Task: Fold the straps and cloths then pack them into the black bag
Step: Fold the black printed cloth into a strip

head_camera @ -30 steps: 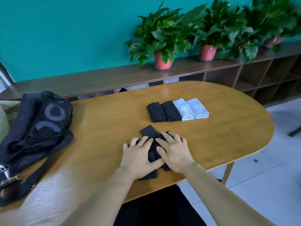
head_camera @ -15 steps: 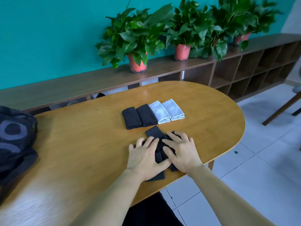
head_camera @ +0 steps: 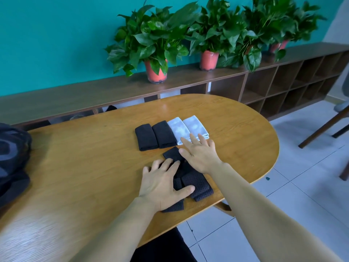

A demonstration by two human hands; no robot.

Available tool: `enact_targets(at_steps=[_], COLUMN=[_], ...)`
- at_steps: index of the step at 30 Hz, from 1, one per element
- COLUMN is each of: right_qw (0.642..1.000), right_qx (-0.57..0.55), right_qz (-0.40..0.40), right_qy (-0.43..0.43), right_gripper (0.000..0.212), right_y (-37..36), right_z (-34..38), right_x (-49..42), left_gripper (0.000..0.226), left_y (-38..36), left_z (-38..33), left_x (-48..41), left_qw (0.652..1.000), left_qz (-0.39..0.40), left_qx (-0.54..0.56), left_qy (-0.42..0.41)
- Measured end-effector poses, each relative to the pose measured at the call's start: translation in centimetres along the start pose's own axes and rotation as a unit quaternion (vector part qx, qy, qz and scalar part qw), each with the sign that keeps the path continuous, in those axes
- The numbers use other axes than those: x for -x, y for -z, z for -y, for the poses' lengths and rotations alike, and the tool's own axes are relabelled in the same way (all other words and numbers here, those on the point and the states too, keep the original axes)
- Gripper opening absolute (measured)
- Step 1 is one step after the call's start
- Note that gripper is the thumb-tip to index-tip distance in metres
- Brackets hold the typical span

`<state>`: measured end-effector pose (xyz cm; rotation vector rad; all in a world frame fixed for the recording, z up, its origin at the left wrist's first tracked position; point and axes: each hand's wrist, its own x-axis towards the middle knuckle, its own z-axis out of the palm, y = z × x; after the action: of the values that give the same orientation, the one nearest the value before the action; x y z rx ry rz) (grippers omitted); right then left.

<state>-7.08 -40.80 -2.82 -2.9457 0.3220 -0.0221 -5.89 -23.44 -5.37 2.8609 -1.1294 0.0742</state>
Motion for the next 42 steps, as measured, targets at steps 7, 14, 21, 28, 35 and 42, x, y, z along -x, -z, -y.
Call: enact_targets(at_steps=[7,14,21,28,35,42], right_qw=[0.996,0.990,0.990,0.990,0.992,0.999], right_qx=[0.055,0.080,0.083,0.093,0.092,0.043], right_qz=[0.071,0.112,0.112,0.110,0.088,0.004], right_qy=[-0.006,-0.008,-0.009,0.000,0.011,0.029], right_gripper=[0.055,0.054,0.053,0.052,0.056,0.057], right_y=[-1.0,-0.5,-0.5,-0.3,0.3,1.0], right_z=[0.7,1.4,1.4,1.1,0.3,-0.1], right_x=[-3.0,-5.4,-7.7,-8.8,-6.6,-0.5], left_gripper=[0.096,0.095,0.096,0.096,0.095,0.100], left_y=[0.1,0.0,-0.1,-0.2,0.2,0.8], left_z=[0.0,0.0,0.1,0.2,0.4,1.3], left_x=[-0.3,-0.8,-2.3,-3.7,-3.8,-0.7], left_qw=[1.000,1.000,1.000,1.000,1.000,0.994], left_qz=[0.000,0.007,0.005,0.002,-0.007,-0.009], left_qx=[0.008,0.010,0.007,0.003,0.026,0.107], left_qy=[0.003,0.008,0.010,0.008,0.004,0.026])
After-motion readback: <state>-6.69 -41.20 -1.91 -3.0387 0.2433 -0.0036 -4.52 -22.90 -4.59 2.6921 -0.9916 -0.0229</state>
